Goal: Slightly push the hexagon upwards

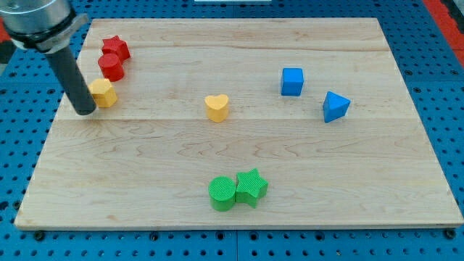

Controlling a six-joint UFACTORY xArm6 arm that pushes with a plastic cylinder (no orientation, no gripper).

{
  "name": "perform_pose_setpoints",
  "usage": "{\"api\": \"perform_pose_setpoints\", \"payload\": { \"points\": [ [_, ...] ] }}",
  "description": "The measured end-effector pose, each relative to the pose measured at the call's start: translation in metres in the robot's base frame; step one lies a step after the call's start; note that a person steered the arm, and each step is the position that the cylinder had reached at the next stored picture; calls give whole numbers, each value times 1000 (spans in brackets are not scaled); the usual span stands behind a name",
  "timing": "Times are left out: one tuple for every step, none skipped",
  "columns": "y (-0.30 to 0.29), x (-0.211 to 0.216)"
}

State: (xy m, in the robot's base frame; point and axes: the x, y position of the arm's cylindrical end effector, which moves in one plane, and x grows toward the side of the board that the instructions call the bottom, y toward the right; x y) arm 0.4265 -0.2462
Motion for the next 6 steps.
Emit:
{"api": "perform_pose_setpoints", "payload": {
  "points": [
    [-2,0],
    [26,22],
    [31,7],
    [34,-5],
    [39,-5],
    [45,-8]
  ]
}}
